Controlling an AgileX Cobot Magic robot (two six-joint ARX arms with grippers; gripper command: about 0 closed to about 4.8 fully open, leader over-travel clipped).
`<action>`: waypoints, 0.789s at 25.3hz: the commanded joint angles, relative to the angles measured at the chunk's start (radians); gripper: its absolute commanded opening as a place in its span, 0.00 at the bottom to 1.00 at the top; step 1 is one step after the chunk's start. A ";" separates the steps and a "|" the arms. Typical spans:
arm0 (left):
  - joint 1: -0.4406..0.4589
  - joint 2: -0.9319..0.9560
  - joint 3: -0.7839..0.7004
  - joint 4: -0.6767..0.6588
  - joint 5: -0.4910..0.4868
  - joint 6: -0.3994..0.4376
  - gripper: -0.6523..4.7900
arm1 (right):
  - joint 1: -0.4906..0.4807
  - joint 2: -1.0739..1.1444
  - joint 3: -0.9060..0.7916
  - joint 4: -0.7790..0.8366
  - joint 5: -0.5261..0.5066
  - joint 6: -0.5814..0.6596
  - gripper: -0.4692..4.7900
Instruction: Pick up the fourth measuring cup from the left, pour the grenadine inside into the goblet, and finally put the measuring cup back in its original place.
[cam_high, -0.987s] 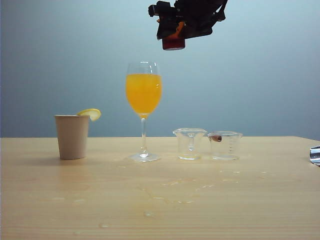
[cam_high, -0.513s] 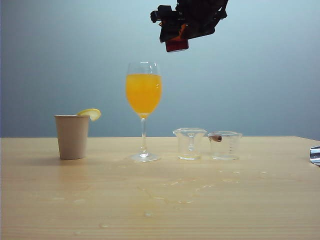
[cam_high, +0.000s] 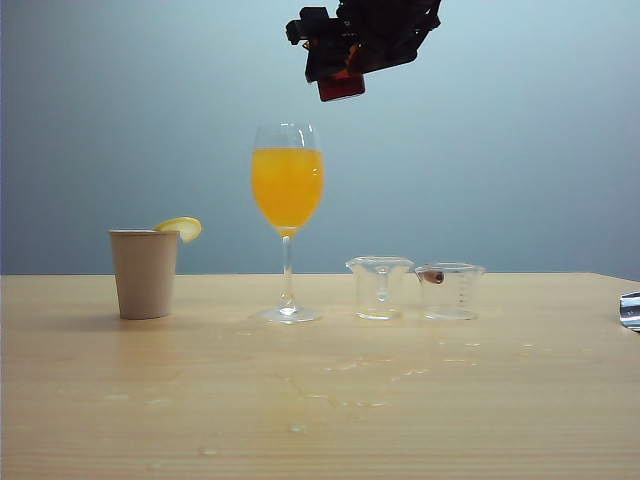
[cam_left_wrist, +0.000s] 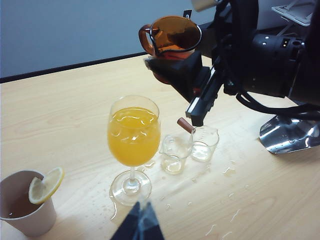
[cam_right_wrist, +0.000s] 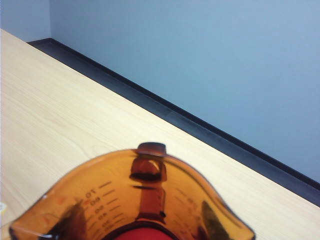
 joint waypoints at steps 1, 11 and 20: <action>0.001 -0.002 0.004 0.013 0.005 0.000 0.11 | 0.001 -0.004 0.008 0.023 0.008 -0.006 0.40; 0.001 -0.003 0.004 0.013 0.008 0.000 0.11 | 0.001 0.057 0.093 -0.056 0.027 -0.042 0.41; 0.001 -0.002 0.004 0.013 0.008 0.000 0.11 | 0.008 0.080 0.093 -0.072 0.043 -0.183 0.41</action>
